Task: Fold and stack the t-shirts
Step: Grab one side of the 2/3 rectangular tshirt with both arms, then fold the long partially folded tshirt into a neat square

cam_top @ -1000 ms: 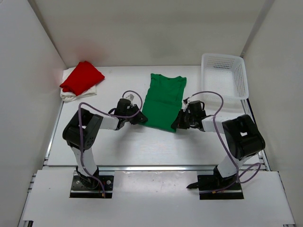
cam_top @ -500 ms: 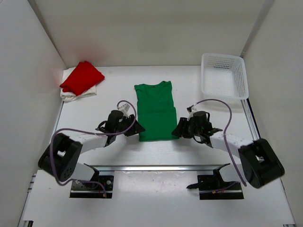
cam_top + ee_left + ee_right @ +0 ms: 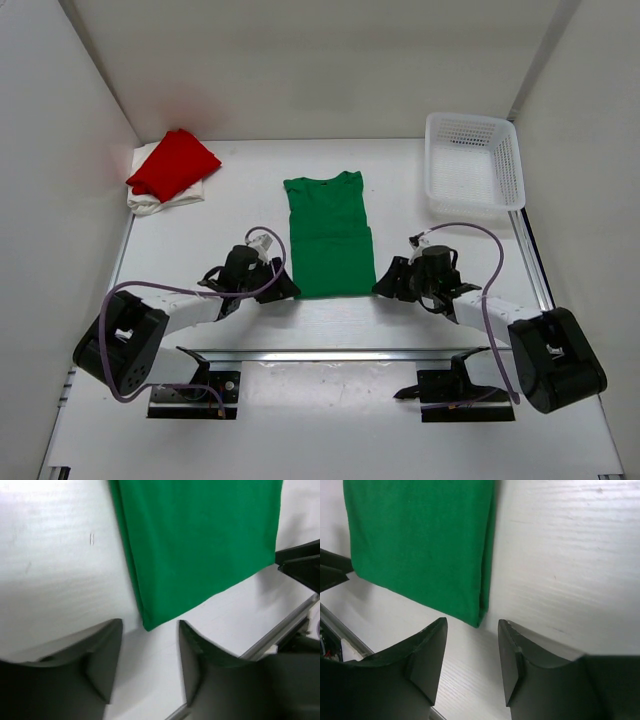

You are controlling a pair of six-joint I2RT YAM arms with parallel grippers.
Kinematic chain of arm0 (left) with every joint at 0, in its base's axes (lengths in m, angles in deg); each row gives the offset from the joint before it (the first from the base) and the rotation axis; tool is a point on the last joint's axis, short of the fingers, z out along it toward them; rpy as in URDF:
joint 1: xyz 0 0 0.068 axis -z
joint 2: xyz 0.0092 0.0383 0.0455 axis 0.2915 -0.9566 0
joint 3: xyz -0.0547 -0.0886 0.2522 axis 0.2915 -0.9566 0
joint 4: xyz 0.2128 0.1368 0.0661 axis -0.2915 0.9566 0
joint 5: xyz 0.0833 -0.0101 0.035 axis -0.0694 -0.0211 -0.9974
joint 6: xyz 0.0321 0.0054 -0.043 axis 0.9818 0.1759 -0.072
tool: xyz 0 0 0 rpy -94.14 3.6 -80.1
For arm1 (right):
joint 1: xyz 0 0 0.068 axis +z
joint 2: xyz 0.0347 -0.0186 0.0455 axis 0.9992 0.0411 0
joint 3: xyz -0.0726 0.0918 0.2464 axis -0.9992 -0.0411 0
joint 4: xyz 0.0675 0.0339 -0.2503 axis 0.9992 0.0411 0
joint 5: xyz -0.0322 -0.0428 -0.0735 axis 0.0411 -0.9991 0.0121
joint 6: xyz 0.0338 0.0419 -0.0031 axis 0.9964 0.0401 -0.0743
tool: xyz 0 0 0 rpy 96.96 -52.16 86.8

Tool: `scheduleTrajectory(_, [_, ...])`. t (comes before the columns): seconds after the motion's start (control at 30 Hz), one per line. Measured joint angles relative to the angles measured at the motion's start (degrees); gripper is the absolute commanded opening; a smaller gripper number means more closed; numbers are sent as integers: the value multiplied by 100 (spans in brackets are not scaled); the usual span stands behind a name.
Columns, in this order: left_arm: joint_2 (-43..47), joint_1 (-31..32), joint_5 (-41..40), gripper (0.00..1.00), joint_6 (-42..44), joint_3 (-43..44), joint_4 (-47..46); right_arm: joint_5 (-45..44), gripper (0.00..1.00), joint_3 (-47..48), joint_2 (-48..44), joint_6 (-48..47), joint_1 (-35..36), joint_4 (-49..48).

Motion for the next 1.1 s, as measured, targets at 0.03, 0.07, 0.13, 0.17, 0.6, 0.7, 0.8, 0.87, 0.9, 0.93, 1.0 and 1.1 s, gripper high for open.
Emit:
scheduleTrajectory(0.03, [-7,11,0,48,-11,-17,57,46,42,28,96,2,2,-87])
scheduleTrajectory(0.07, [-13,35,-11,48,-13,-31,101,94,42,57,190,7,4,-160])
scheduleTrajectory(0.13, [-15,87,-33,47,-15,-48,127,164,41,109,339,22,7,-273])
scheduleTrajectory(0.17, [-15,122,-46,47,-22,-52,125,186,41,131,400,22,7,-317])
scheduleTrajectory(0.6, [-348,293,-249,9,-525,-179,-485,247,4,284,894,74,24,-546])
scheduleTrajectory(0.7, [-365,328,-319,0,-553,-149,-476,188,0,310,905,81,160,-474])
scheduleTrajectory(0.8, [-234,313,-348,0,-531,-157,-337,127,0,302,866,127,345,-446])
scheduleTrajectory(0.87, [4,273,-356,0,-483,-227,-197,57,0,179,702,184,494,-439])
scheduleTrajectory(0.9, [208,264,-369,0,-446,-304,-94,20,0,81,564,225,577,-411])
scheduleTrajectory(0.93, [452,249,-367,0,-417,-389,37,-79,0,-48,348,297,719,-343])
scheduleTrajectory(1.0, [1056,256,-365,0,-348,-597,385,-271,0,-291,-160,424,1082,-87])
scheduleTrajectory(1.1, [2046,385,-369,0,-313,-796,1104,-629,0,-527,-1027,658,1714,555])
